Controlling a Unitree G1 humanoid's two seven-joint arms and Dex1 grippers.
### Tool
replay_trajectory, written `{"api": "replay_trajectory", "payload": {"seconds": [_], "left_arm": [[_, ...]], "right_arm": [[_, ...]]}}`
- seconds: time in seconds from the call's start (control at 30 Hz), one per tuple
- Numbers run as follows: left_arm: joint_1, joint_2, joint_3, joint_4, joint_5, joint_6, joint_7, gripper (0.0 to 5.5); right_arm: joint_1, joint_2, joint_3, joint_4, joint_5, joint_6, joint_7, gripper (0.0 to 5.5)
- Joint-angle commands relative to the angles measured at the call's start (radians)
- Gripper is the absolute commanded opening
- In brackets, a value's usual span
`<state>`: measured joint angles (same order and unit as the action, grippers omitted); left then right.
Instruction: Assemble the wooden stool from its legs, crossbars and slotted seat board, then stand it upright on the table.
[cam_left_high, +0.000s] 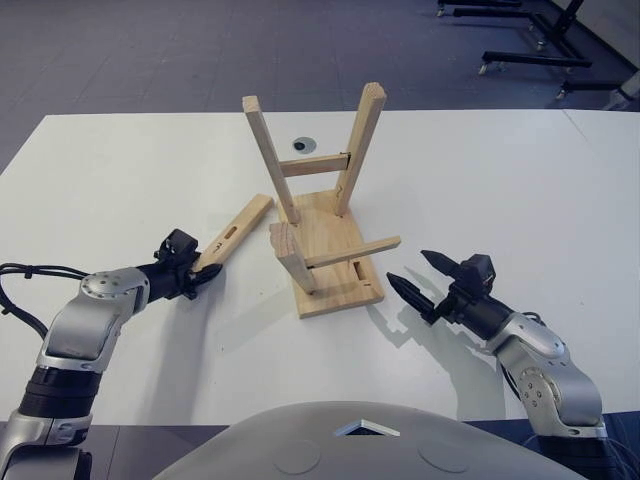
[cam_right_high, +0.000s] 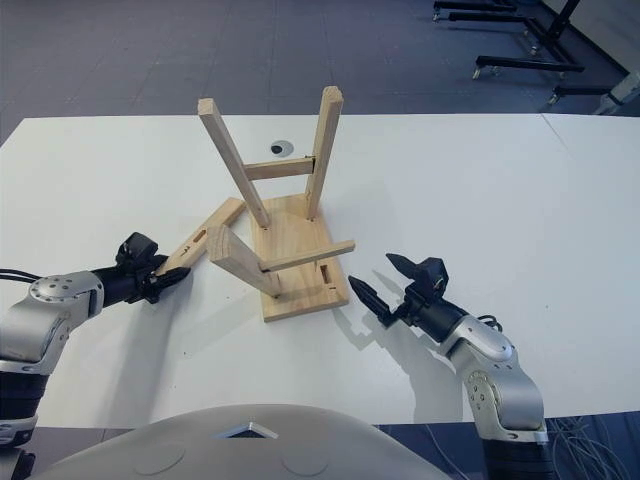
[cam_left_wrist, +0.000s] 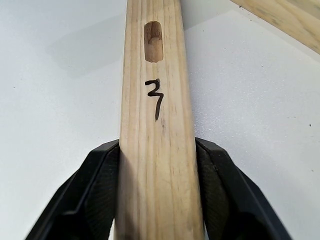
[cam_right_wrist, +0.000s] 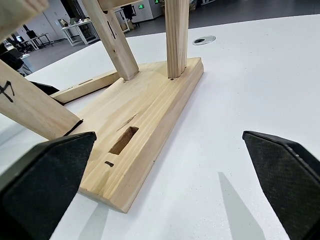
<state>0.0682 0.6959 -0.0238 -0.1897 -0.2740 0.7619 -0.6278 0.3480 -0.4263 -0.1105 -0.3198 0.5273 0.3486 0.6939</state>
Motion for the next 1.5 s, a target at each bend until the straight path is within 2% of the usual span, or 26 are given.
{"api": "replay_trajectory", "payload": {"seconds": [0.03, 0.2, 0.33, 0.43, 0.53, 0.6, 0.7, 0.9, 1.03, 1.13, 1.27, 1.5], "left_arm": [[0.231, -0.037, -0.144, 0.261, 0.030, 0.155, -0.011, 2.08], [0.210, -0.068, -0.080, 0.330, -0.003, 0.054, -0.005, 2.07], [0.139, -0.110, 0.081, 0.396, -0.046, -0.165, 0.027, 2.07], [0.094, -0.095, 0.139, 0.462, -0.016, -0.365, 0.039, 2.07], [0.038, -0.105, 0.234, 0.474, -0.067, -0.563, -0.009, 2.07], [-0.013, -0.124, 0.299, 0.469, -0.145, -0.617, -0.057, 2.07], [-0.058, -0.144, 0.330, 0.405, -0.212, -0.657, -0.118, 2.07], [-0.117, -0.192, 0.315, 0.169, -0.330, -0.592, -0.131, 2.07], [-0.214, -0.201, 0.281, -0.003, -0.456, -0.513, -0.169, 2.07], [-0.294, -0.201, 0.253, -0.066, -0.572, -0.417, -0.202, 2.07], [-0.391, -0.220, 0.224, -0.095, -0.796, -0.249, -0.248, 2.07], [-0.431, -0.171, 0.173, -0.042, -0.843, -0.103, -0.393, 2.07]], "right_arm": [[-0.038, -0.014, -0.011, 0.022, -0.015, 0.002, -0.010, 5.40], [-0.047, -0.004, -0.012, 0.033, -0.016, -0.014, -0.009, 5.40], [-0.089, 0.060, -0.078, 0.070, 0.027, -0.096, -0.034, 5.40], [-0.126, 0.098, -0.128, 0.086, 0.067, -0.143, -0.051, 5.40], [-0.182, 0.071, -0.165, 0.112, 0.092, -0.163, -0.021, 5.40], [-0.215, 0.041, -0.176, 0.142, 0.062, -0.186, -0.010, 5.40], [-0.293, 0.014, -0.227, 0.161, 0.096, -0.172, -0.029, 5.40], [-0.422, -0.028, -0.291, 0.137, 0.206, -0.093, -0.061, 5.40], [-0.577, -0.079, -0.320, 0.047, 0.424, 0.059, -0.098, 5.40], [-0.713, -0.084, -0.288, 0.049, 0.554, 0.152, -0.095, 5.40], [-0.884, -0.032, -0.255, 0.126, 0.687, 0.220, -0.095, 5.40], [-1.007, 0.040, -0.144, 0.185, 0.701, 0.282, -0.019, 5.40]]}}
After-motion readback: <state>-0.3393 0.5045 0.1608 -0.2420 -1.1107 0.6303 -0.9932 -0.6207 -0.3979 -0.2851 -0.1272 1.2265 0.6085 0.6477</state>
